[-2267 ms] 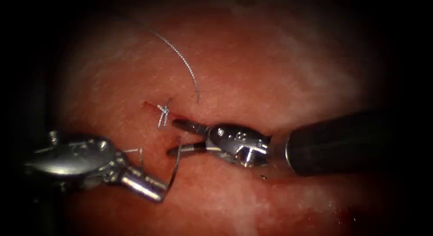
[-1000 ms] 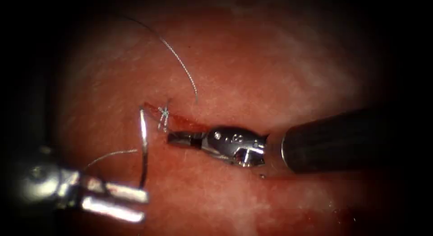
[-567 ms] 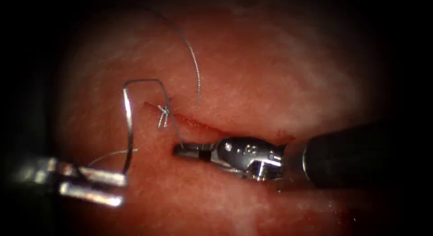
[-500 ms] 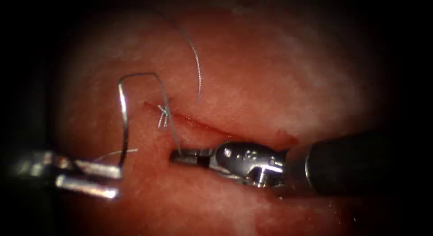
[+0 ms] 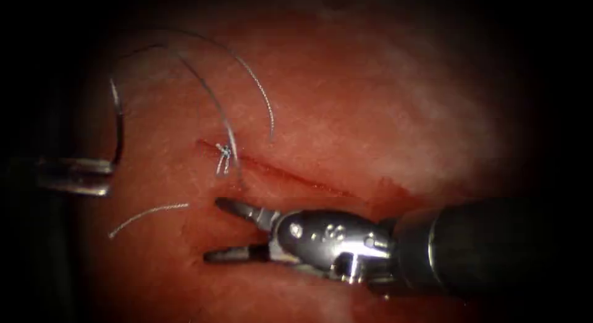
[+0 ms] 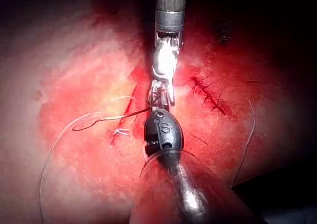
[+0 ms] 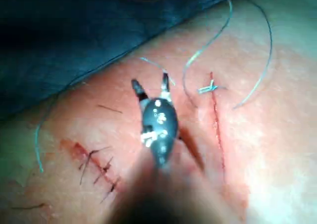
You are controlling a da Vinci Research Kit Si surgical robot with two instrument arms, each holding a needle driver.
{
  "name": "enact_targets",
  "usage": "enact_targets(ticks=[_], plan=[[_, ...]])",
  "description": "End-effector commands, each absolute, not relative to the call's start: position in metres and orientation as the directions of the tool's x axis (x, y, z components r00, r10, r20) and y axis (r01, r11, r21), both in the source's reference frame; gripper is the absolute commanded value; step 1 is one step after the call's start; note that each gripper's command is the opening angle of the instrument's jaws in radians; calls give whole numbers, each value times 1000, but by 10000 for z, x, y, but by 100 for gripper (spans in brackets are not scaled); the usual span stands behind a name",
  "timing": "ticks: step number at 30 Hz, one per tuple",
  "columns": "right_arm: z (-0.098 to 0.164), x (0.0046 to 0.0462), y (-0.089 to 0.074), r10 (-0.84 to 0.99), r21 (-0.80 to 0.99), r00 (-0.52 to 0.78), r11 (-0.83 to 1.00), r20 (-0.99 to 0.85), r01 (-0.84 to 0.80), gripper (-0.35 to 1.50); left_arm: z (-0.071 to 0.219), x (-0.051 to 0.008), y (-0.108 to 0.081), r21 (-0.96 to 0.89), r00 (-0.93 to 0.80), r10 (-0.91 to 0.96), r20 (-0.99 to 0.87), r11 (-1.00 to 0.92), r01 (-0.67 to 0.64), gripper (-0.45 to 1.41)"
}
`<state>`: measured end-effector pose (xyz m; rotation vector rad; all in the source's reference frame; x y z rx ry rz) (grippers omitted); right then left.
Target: Wound Closure
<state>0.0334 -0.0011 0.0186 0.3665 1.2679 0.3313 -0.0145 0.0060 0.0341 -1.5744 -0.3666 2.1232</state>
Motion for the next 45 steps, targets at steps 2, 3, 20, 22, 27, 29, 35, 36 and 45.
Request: enact_targets(ticks=[2, 3, 20, 22, 27, 29, 35, 36, 45], plan=[[216, 333, -18, 404, 406, 276, 912, -872, -54, 119, 362, -133, 57, -471, -243, 524, -816, -847, -246, -45], [221, 332, -18, 396, 396, 280, 916, -874, -60, 121, 365, -129, 59, -469, -242, 525, -816, -846, -254, -45], [319, 342, -15, 356, 287, 421, 932, -834, -220, 111, 390, -111, 65, -450, -262, 527, -809, -841, -301, -45], [335, 347, -20, 342, 285, 447, 939, -826, -192, 84, 390, -111, 66, -450, -262, 527, -808, -841, -301, -45], [339, 340, -26, 322, 297, 464, 946, -825, -130, -35, 391, -110, 67, -451, -256, 527, -810, -840, -301, -45], [326, 334, -24, 329, 306, 464, 943, -822, -128, -35, 395, -110, 70, -451, -250, 526, -813, -840, -302, -45], [250, 343, -38, 367, 353, 430, 929, -825, -115, -35, 416, -109, 71, -439, -252, 516, -819, -846, -303, -45], [250, 343, -38, 367, 353, 430, 929, -825, -115, -35, 416, -109, 71, -439, -252, 516, -819, -846, -303, -45], [146, 366, -66, 397, 406, 408, 911, -822, -69, -35, 432, -105, 69, -428, -263, 507, -821, -851, -304, -45]])
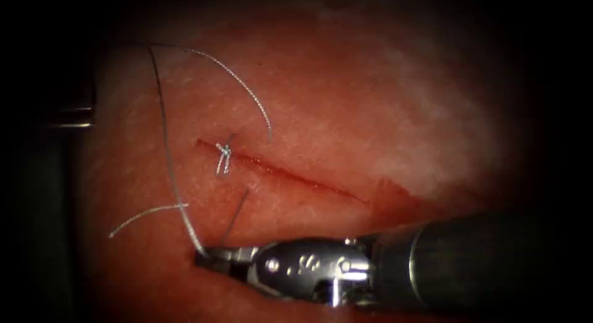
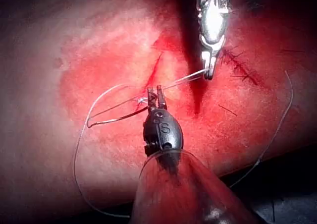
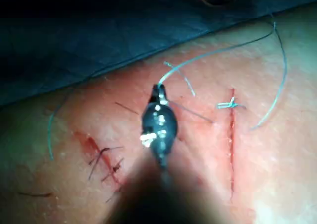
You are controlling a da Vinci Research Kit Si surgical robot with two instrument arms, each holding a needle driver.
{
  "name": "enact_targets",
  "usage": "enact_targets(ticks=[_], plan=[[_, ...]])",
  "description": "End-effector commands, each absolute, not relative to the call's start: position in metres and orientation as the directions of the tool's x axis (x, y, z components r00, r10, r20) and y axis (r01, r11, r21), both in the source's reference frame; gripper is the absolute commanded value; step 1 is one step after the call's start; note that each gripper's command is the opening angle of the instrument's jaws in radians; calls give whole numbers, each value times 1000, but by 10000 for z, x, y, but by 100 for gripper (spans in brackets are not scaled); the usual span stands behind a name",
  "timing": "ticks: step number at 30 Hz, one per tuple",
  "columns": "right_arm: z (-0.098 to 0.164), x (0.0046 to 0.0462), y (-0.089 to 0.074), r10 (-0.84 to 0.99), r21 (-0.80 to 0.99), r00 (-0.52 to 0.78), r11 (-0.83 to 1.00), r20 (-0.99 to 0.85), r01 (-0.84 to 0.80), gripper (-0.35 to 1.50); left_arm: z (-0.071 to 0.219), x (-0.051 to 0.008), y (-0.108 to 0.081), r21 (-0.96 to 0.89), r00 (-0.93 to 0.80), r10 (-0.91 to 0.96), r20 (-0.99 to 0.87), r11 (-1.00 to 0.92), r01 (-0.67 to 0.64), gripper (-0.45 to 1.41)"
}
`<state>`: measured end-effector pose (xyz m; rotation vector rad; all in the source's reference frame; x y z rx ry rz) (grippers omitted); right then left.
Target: Wound Closure
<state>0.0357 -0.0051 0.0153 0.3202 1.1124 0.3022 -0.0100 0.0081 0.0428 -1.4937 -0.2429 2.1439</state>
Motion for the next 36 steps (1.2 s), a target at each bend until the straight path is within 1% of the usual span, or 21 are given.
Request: enact_targets(ticks=[1, 3, 4, 5, 6, 8, 12, 16, 22, 26, 30, 33, 36], plan=[[136, 368, -65, 402, 412, 409, 909, -819, -68, -35, 431, -105, 68, -428, -264, 507, -820, -851, -305, -45], [132, 368, -62, 408, 415, 398, 907, -822, -73, -35, 431, -105, 68, -428, -264, 507, -820, -851, -305, -45], [132, 365, -56, 394, 385, 389, 917, -833, -105, 24, 431, -105, 68, -428, -264, 507, -820, -851, -306, -45], [135, 362, -51, 382, 362, 391, 924, -838, -127, 64, 431, -105, 68, -428, -265, 507, -820, -851, -306, -45], [144, 357, -44, 364, 335, 393, 931, -844, -144, 99, 431, -105, 68, -427, -265, 508, -820, -850, -307, -45], [159, 349, -36, 356, 319, 392, 934, -848, -158, 113, 431, -105, 69, -427, -265, 508, -820, -850, -307, -45], [191, 337, -28, 338, 293, 407, 941, -849, -172, 119, 433, -103, 69, -427, -266, 507, -820, -851, -307, -45], [223, 332, -27, 317, 266, 424, 948, -848, -175, 119, 436, -102, 70, -420, -269, 501, -823, -854, -306, -45], [265, 327, -30, 291, 236, 469, 956, -834, -173, 109, 439, -100, 70, -419, -270, 500, -823, -855, -306, -45], [285, 321, -25, 284, 223, 475, 958, -833, -181, 101, 440, -98, 71, -417, -271, 500, -823, -855, -308, -45], [300, 320, -21, 297, 227, 478, 953, -827, -200, 98, 442, -100, 70, -415, -272, 499, -823, -855, -311, -45], [314, 328, -22, 315, 235, 477, 947, -821, -220, 93, 443, -103, 70, -414, -272, 498, -823, -855, -314, -45], [326, 341, -22, 335, 241, 469, 938, -817, -249, 94, 444, -103, 70, -413, -275, 498, -823, -855, -313, -45]])
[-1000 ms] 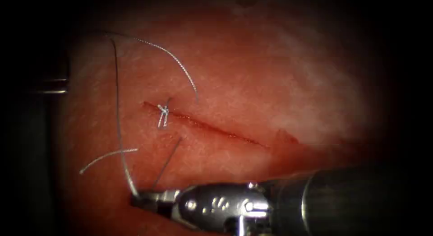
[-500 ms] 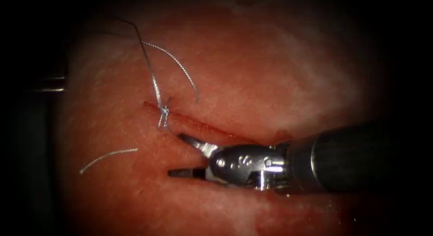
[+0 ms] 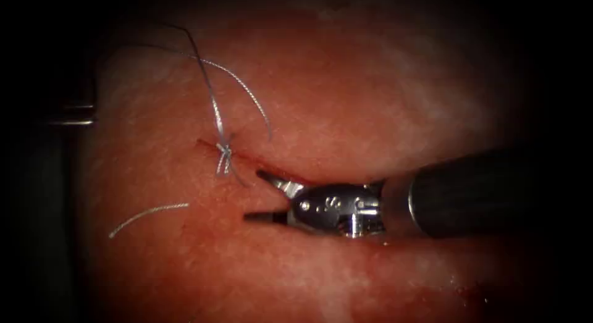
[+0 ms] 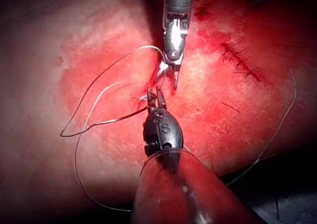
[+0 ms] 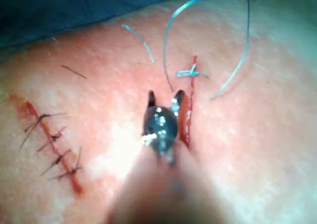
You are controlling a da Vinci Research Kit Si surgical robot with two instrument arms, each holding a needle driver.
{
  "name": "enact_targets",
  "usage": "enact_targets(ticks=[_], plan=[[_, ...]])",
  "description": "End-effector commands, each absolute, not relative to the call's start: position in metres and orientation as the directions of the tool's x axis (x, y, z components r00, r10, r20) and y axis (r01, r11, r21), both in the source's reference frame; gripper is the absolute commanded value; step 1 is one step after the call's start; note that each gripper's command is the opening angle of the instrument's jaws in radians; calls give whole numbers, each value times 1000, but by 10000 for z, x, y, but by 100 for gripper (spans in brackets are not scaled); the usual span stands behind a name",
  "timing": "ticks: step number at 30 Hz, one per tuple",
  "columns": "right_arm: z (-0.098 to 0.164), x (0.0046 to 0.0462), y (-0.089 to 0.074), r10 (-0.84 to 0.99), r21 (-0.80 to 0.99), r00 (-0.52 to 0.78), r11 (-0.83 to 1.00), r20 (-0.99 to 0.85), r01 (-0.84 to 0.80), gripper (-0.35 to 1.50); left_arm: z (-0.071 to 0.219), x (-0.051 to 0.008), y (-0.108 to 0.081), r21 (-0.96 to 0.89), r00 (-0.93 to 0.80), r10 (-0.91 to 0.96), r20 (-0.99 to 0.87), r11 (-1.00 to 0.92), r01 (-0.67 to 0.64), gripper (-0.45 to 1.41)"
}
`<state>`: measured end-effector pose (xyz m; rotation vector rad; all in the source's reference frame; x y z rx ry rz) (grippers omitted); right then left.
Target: Wound Closure
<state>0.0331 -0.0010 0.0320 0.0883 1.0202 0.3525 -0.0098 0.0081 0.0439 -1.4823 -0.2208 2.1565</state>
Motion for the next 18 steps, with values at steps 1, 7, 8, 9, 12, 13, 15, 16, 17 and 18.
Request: enact_targets(ticks=[1, 7, 8, 9, 12, 13, 15, 16, 17, 18], plan=[[326, 341, -22, 335, 241, 469, 938, -817, -249, 94, 444, -103, 70, -413, -275, 498, -823, -855, -313, -45], [320, 338, -22, 349, 288, 438, 936, -828, -202, -35, 445, -103, 69, -412, -275, 497, -823, -855, -314, -45], [318, 336, -22, 350, 291, 439, 936, -827, -199, -35, 445, -103, 69, -412, -275, 497, -823, -855, -314, -45], [314, 334, -22, 357, 300, 439, 934, -825, -195, -35, 445, -103, 69, -412, -275, 497, -823, -855, -314, -45], [300, 331, -25, 368, 315, 440, 930, -819, -191, -35, 445, -103, 69, -412, -275, 497, -823, -856, -314, -45], [287, 331, -29, 371, 323, 439, 928, -818, -183, -35, 446, -103, 69, -411, -275, 496, -823, -856, -314, -45], [266, 332, -37, 376, 336, 433, 927, -819, -170, -35, 447, -103, 69, -415, -276, 501, -821, -854, -314, -45], [256, 333, -41, 378, 340, 432, 926, -819, -166, -35, 448, -102, 69, -415, -276, 500, -821, -854, -314, -45], [241, 335, -48, 380, 347, 428, 925, -820, -157, -35, 449, -102, 69, -415, -276, 500, -821, -854, -314, -45], [229, 337, -52, 383, 352, 425, 923, -820, -152, -35, 450, -102, 69, -414, -276, 499, -821, -854, -314, -45]])
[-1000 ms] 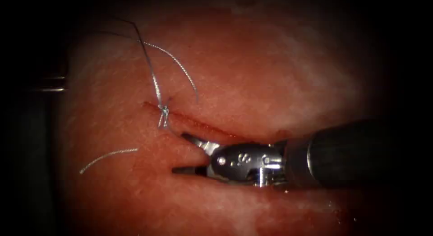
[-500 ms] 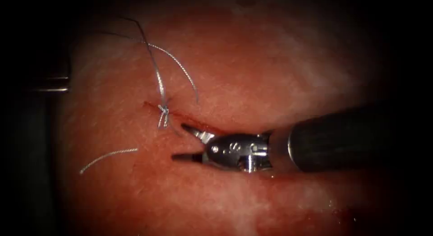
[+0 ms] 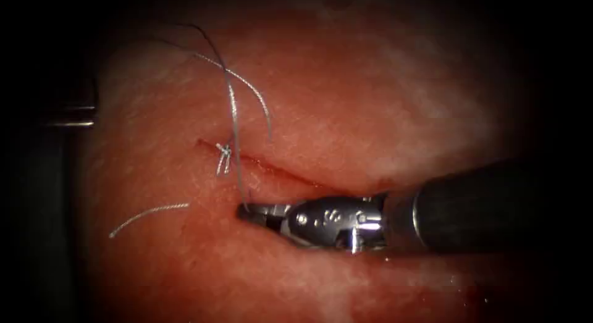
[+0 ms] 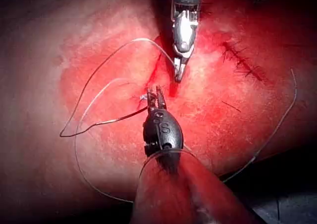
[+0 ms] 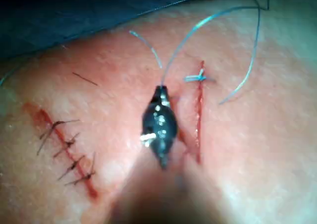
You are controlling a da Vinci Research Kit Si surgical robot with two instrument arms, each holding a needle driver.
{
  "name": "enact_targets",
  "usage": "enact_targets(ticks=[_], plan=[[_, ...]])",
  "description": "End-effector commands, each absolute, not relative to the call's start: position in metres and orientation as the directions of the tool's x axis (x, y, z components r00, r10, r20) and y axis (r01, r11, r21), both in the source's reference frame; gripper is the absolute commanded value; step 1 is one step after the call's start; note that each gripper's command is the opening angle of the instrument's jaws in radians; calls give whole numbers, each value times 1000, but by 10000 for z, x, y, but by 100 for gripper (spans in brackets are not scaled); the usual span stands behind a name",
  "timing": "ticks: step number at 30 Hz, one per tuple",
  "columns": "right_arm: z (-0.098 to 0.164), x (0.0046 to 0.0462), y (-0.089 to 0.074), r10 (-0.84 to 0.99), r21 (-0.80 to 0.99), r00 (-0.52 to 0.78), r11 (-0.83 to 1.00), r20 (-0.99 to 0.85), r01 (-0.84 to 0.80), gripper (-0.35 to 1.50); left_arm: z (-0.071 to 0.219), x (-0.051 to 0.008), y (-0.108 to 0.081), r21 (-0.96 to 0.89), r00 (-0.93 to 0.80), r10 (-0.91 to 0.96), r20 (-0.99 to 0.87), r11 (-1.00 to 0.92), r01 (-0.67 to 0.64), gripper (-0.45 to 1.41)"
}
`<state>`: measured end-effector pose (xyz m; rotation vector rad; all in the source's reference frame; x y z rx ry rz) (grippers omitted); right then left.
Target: Wound Closure
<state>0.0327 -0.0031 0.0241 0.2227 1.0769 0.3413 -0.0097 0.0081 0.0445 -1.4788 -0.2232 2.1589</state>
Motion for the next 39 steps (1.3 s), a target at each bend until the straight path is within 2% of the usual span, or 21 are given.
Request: enact_targets(ticks=[1, 7, 8, 10, 11, 12, 13, 24, 37, 39], plan=[[200, 344, -63, 388, 364, 421, 921, -820, -139, -35, 451, -101, 70, -414, -276, 499, -822, -855, -313, -45], [108, 371, -85, 407, 415, 395, 907, -824, -69, -35, 451, -100, 69, -418, -274, 504, -819, -852, -315, -45], [83, 376, -81, 393, 396, 359, 916, -847, -68, -32, 451, -100, 69, -418, -275, 503, -819, -852, -315, -45], [77, 375, -76, 380, 374, 344, 923, -859, -87, 41, 451, -99, 69, -418, -275, 503, -819, -852, -314, -45], [82, 370, -70, 352, 337, 349, 936, -869, -105, 91, 451, -98, 69, -418, -275, 503, -819, -852, -314, -45], [95, 363, -62, 338, 313, 351, 941, -873, -130, 109, 451, -98, 69, -418, -275, 503, -819, -852, -313, -45], [102, 359, -58, 333, 306, 352, 943, -875, -133, 118, 451, -97, 69, -418, -275, 503, -819, -853, -313, -45], [193, 325, -31, 285, 224, 407, 956, -868, -192, 125, 454, -92, 72, -423, -274, 507, -818, -851, -310, -45], [294, 341, -22, 249, 154, 479, 961, -842, -229, 123, 472, -89, 73, -432, -267, 516, -814, -845, -316, -45], [302, 344, -24, 239, 140, 486, 963, -841, -230, 118, 475, -88, 73, -435, -265, 520, -812, -842, -317, -45]])
